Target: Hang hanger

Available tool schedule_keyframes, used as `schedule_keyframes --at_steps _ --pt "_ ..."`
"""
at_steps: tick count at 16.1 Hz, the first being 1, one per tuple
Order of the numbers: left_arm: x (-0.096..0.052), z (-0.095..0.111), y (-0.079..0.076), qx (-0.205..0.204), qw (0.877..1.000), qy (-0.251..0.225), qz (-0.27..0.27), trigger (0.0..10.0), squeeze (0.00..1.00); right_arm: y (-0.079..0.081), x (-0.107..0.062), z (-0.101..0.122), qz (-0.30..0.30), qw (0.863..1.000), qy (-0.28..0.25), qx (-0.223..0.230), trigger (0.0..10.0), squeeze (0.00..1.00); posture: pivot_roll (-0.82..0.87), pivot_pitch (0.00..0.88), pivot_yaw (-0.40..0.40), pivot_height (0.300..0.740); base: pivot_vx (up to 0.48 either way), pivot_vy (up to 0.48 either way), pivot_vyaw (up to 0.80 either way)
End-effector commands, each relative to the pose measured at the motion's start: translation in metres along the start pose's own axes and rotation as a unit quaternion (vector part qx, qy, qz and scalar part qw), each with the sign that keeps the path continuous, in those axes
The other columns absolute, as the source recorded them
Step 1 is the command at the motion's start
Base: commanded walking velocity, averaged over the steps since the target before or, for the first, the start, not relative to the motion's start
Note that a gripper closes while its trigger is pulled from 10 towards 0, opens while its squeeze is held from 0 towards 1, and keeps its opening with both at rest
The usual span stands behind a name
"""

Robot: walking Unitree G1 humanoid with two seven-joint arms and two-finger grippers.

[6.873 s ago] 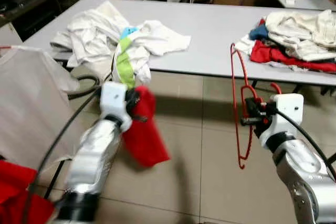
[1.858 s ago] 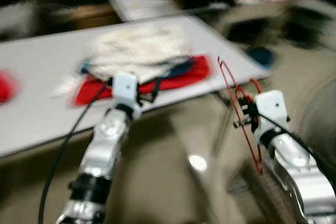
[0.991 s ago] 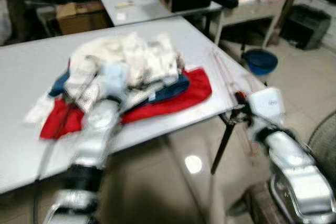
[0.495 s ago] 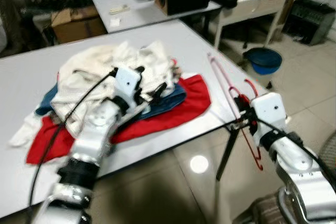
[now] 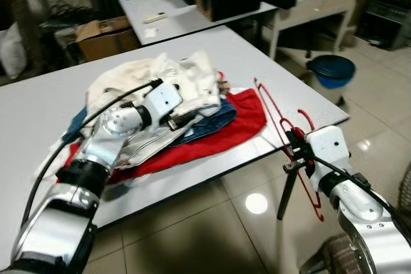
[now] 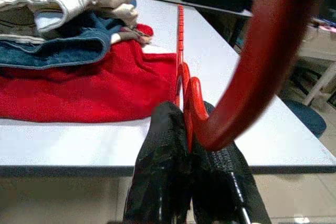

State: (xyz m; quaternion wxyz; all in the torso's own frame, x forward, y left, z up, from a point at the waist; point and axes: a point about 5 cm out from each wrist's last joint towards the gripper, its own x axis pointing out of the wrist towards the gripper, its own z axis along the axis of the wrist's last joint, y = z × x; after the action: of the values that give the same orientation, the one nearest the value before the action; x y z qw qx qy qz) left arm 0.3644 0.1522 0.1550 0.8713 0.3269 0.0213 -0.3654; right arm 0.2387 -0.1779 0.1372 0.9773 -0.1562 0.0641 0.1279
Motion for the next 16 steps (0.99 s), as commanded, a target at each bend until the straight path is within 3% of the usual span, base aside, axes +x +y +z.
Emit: schedule_keyframes --at_steps 1,6,8,12,16 --pt "0.000 -0.002 0.002 0.017 1.000 0.014 -0.006 10.0 0.00 0.005 0.001 0.008 0.009 1.000 -0.021 -0.005 10.0 0.00 -0.21 0.000 0.161 0.740 0.000 0.000 0.00" --pt "0.013 -0.013 -0.004 0.061 0.996 0.065 -0.009 10.0 0.00 0.008 0.010 0.015 0.018 0.999 -0.035 -0.016 10.0 0.00 -0.21 0.000 0.166 0.740 0.000 0.000 0.00" --pt "0.009 -0.015 0.012 0.082 0.991 0.086 0.059 10.0 0.00 0.009 0.010 0.014 0.019 0.999 -0.035 -0.018 10.0 0.00 -0.21 0.000 0.175 0.740 0.000 0.000 0.00" --pt "-0.006 -0.034 0.025 0.152 0.971 0.155 0.098 10.0 0.00 0.015 0.011 0.013 0.021 0.999 -0.035 -0.013 10.0 0.00 -0.21 0.000 0.178 0.740 0.000 0.000 0.00" --pt "-0.008 -0.022 0.044 0.213 0.947 0.132 0.203 10.0 0.00 0.017 0.011 0.013 0.025 0.999 -0.036 -0.012 10.0 0.00 -0.20 0.000 0.173 0.740 0.000 0.000 0.00"
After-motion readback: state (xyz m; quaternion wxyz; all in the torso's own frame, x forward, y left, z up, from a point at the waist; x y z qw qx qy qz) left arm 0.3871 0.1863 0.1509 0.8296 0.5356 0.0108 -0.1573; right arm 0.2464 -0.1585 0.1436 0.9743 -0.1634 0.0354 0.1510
